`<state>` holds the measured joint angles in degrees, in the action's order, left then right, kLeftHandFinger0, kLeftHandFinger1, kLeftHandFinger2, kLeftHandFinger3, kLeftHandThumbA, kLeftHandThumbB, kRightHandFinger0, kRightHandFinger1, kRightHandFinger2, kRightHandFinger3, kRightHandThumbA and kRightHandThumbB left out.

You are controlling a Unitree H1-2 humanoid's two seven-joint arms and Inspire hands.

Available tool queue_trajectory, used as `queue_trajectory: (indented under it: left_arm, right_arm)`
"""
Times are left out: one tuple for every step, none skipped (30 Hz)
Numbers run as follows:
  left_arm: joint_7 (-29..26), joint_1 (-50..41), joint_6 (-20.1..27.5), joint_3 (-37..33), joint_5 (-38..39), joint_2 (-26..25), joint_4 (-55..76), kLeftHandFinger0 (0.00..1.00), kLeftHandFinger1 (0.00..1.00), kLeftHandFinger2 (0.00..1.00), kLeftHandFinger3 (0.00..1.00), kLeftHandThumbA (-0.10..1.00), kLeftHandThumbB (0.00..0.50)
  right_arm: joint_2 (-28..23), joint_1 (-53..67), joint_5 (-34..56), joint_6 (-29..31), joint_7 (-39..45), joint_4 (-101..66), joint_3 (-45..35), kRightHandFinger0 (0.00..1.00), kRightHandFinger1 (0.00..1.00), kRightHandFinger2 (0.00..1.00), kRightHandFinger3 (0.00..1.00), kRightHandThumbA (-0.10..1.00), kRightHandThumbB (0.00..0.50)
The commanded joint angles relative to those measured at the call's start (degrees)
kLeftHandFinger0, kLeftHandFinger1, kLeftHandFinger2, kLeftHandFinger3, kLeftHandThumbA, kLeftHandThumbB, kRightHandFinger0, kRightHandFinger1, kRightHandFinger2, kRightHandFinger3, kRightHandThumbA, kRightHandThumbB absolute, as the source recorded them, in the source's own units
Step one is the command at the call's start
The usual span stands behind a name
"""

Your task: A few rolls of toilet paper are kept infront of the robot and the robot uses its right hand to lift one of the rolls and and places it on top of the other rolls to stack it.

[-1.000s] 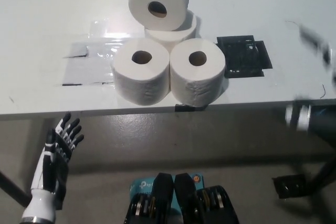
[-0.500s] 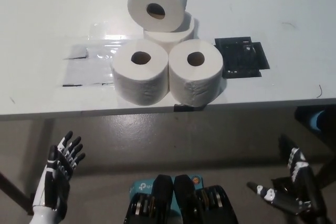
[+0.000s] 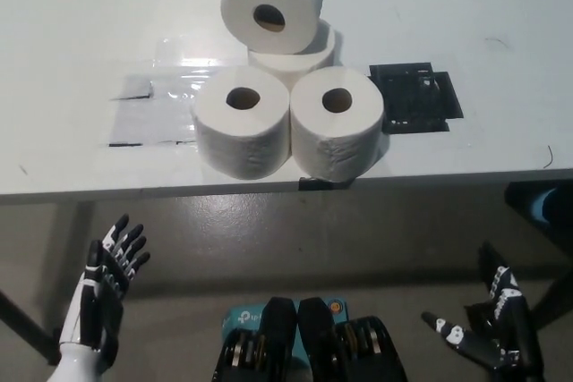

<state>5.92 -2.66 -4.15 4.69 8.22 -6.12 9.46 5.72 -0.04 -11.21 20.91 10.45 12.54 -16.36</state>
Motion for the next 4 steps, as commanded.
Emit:
queue_trajectory:
  left_arm:
    - [0.54,0.90,1.46,-0.38,-0.60,-1.02,1.99,1.00,1.00,1.00,1.00,1.00,0.433]
    - [0.62,0.93,1.51,-0.38,-0.47,-1.08,1.85,1.00,1.00,1.00,1.00,1.00,0.431]
    - [0.60,0.93,1.47,-0.40,-0.51,-1.09,1.86,1.00,1.00,1.00,1.00,1.00,0.417]
    - [0.60,0.93,1.47,-0.40,-0.51,-1.09,1.86,1.00,1.00,1.00,1.00,1.00,0.417]
  right_arm:
    - [-0.85,-0.84,2.64,5.99,-3.69,-0.12,2.27,1.00,1.00,1.00,1.00,1.00,0.091]
    - [-1.08,-0.87,3.31,6.01,-3.69,0.15,2.75,1.00,1.00,1.00,1.00,1.00,0.097]
    - [-1.26,-0.83,3.42,6.01,-3.81,0.17,3.05,1.00,1.00,1.00,1.00,1.00,0.103]
    - [-1.26,-0.83,3.42,6.01,-3.81,0.17,3.05,1.00,1.00,1.00,1.00,1.00,0.103]
